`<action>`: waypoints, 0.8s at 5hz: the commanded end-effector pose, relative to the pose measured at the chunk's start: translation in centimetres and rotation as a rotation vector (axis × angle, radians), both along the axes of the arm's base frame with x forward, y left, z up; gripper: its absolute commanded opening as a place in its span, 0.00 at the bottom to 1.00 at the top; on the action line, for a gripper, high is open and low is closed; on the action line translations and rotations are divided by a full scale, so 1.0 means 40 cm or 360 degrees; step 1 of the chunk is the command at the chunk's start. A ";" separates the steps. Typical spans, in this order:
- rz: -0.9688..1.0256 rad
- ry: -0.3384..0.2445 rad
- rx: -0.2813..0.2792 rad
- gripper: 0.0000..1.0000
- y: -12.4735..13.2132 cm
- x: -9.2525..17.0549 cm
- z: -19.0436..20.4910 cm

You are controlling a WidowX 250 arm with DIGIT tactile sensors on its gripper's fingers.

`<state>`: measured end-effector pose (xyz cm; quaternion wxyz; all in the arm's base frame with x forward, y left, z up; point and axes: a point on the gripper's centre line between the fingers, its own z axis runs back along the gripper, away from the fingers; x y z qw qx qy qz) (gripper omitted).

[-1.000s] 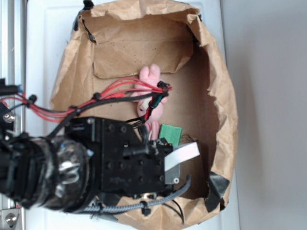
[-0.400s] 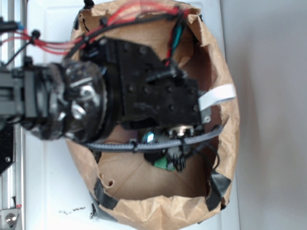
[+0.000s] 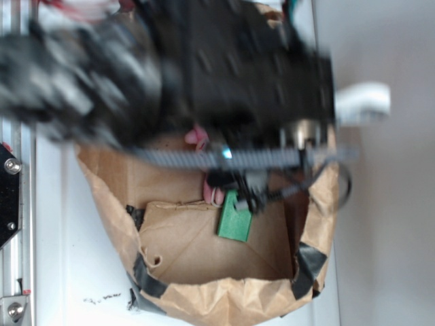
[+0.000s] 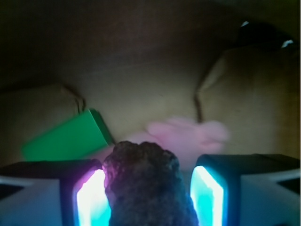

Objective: Grab the rock.

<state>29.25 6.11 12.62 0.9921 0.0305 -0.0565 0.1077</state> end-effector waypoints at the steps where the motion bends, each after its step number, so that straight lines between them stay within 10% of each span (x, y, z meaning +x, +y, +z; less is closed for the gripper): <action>1: -0.0203 -0.0161 -0.0226 0.00 0.073 -0.044 0.230; 2: -0.0224 -0.0172 -0.0289 0.00 0.077 -0.059 0.272; 4: -0.0312 -0.0267 -0.0145 0.00 -0.068 -0.099 0.265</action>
